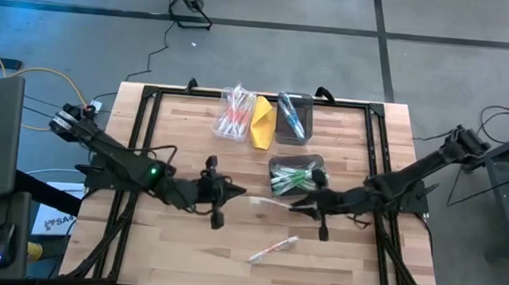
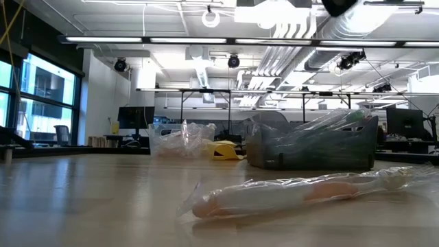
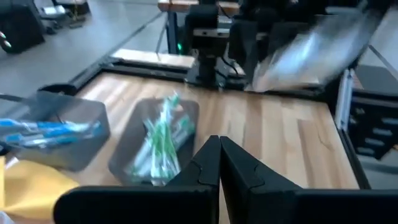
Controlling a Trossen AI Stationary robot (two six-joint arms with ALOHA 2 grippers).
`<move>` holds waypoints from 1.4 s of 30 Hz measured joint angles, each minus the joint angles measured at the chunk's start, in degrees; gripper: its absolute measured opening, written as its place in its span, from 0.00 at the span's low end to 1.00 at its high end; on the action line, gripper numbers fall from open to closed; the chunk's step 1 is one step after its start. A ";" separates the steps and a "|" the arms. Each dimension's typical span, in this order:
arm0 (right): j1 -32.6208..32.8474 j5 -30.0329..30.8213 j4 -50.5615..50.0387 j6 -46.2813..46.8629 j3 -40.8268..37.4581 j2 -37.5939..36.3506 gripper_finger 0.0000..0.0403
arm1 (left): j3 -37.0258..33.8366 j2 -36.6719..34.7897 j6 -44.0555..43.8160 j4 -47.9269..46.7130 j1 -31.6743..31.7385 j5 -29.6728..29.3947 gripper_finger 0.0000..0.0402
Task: Pick & Place Toothbrushes
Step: Put the orange toothbrush into the transparent bin
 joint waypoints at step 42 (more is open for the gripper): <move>-2.78 2.15 24.15 -13.14 0.04 6.76 0.04 | -0.11 5.75 21.39 32.89 5.78 22.00 0.26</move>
